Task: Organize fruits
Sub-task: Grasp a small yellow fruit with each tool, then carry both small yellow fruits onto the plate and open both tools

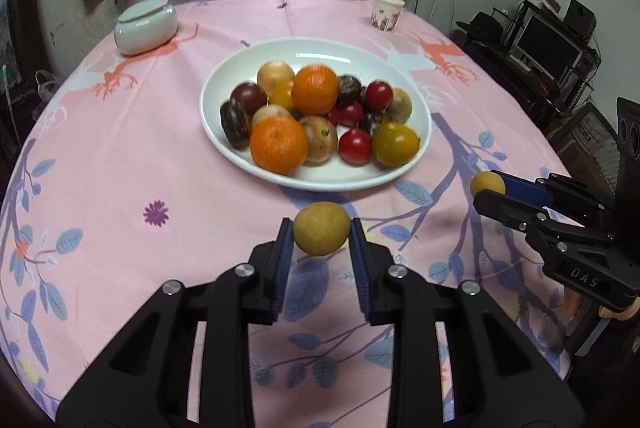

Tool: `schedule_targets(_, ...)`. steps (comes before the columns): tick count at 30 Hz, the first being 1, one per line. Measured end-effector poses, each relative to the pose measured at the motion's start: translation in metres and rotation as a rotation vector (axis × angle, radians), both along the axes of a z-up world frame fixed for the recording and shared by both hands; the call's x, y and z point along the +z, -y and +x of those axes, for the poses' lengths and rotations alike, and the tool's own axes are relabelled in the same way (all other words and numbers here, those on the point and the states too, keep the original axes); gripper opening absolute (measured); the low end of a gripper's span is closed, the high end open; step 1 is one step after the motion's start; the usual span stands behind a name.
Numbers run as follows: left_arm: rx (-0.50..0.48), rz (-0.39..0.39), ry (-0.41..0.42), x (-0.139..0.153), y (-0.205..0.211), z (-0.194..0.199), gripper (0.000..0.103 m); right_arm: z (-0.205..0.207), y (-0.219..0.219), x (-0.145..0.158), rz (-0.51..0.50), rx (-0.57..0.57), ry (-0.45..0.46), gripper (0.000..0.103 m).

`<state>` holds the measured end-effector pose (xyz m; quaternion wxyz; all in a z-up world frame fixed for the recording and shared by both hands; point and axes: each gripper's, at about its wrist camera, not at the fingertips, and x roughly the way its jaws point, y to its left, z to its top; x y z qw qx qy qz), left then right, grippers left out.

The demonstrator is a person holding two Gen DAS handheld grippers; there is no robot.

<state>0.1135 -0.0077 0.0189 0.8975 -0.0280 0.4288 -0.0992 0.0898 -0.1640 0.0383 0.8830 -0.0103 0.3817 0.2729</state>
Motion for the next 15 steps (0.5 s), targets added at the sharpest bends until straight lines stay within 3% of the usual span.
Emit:
schedule_targets(9,-0.034,-0.023,0.073,0.034,0.002,0.019,0.028,0.020,-0.022,0.041,-0.072,0.035,0.076,0.028)
schedule_targets(15,-0.051,-0.028,0.054,0.035,0.016,0.053,0.029,0.049,-0.034,0.042,-0.076,0.047,0.067,0.028)
